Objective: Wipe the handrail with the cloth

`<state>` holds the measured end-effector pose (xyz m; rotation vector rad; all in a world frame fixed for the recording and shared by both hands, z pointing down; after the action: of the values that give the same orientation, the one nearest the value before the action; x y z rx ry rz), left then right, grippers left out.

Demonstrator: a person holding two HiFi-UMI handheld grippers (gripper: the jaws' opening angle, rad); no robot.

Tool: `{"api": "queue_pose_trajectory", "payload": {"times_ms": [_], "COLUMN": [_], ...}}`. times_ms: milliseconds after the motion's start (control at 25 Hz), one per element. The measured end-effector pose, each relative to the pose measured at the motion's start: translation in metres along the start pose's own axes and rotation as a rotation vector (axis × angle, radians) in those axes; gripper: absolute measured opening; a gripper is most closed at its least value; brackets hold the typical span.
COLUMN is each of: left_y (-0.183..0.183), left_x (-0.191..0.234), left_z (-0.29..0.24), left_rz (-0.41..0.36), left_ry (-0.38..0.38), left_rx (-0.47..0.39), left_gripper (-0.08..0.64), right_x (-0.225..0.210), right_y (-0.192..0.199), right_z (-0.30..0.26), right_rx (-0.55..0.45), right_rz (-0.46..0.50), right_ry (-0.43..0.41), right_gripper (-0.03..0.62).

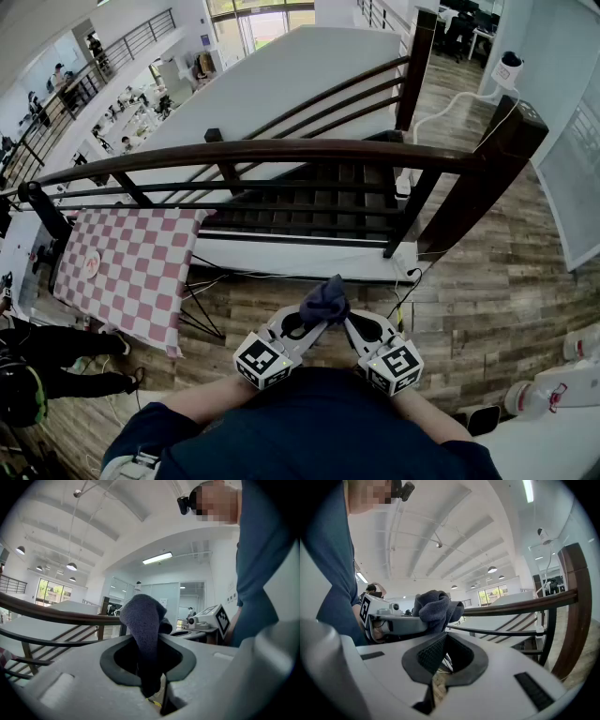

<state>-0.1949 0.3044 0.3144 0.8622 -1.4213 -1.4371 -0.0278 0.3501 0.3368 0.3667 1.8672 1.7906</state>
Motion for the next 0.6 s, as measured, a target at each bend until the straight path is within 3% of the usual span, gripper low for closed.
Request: {"api": "queue_pose_trajectory", "payload": {"times_ms": [600], "left_y": [0.016], "left_x": [-0.013], "left_z": [-0.031], "left_rz": [-0.004], "left_ry": [-0.057], "left_rx": [0.014], "left_gripper": [0.065], "right_x": [-0.038], "right_y": [0.006], "right_z": [0.014], "right_rx": [0.009], "right_rz": [-0.025], "right_ry": [-0.049], "right_gripper": [0.011]}}
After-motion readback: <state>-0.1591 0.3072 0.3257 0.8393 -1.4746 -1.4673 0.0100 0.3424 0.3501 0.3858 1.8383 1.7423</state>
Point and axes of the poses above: the fingertips, and each gripper's own axes: z backward along the fingers, x to its left, y out of its underside, the point moved 9 cm from there along z, backward along the fingers, and after that the axes turned 11 degrees about -x, right-handed, at the moved point
